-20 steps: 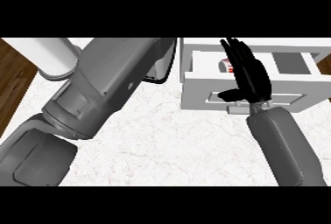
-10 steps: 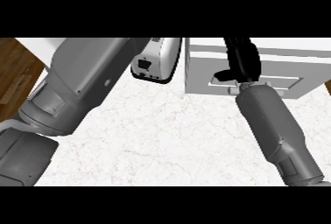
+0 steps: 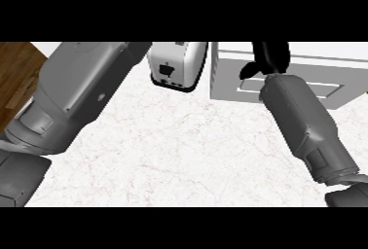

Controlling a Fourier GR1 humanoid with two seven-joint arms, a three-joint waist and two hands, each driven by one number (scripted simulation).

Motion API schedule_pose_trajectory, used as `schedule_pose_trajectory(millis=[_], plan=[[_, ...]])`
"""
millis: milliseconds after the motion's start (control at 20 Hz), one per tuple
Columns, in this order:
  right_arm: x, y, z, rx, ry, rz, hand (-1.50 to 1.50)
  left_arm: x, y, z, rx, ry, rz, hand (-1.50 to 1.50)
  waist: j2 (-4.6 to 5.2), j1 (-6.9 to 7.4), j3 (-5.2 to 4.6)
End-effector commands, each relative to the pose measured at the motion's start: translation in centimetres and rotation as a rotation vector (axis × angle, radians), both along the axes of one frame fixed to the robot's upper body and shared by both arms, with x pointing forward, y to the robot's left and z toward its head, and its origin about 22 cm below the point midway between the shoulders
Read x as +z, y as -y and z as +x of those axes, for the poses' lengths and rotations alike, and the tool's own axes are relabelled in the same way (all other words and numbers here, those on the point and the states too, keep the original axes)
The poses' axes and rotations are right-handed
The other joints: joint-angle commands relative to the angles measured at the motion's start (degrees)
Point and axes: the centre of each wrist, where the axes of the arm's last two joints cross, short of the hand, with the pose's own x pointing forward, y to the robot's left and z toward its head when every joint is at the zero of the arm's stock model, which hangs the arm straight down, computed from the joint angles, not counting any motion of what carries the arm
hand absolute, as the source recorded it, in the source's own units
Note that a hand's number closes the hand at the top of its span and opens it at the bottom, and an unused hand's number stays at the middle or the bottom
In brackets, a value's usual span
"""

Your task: Pick up the can, place it into the drawer and close the drawer

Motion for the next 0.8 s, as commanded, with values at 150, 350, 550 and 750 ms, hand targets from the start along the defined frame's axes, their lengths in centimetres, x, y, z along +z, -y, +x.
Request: schedule_pose_trajectory(millis=[150, 350, 550, 750], plan=[[3.6, -0.5, 1.7, -0.010, 0.054, 0.019, -1.50, -1.0, -2.6, -0.3, -0.026, 0.005, -0.002, -1.50, 0.59, 1.72, 0.02], [4.5, -1.9, 1.9, 0.018, 0.070, 0.089, -1.50, -0.8, -4.2, -0.6, -0.029, 0.008, 0.003, -1.50, 0.32, 1.97, 0.03], [4.8, -2.6, 1.9, 0.088, 0.076, 0.182, -1.50, -0.9, -4.7, -1.1, -0.025, 0.007, 0.006, -1.50, -0.12, 1.79, 0.11], [4.8, -1.8, 2.1, 0.096, 0.081, 0.189, -1.50, 0.2, -5.0, -1.8, -0.030, 0.021, 0.003, -1.50, -0.13, 1.63, 0.11]])
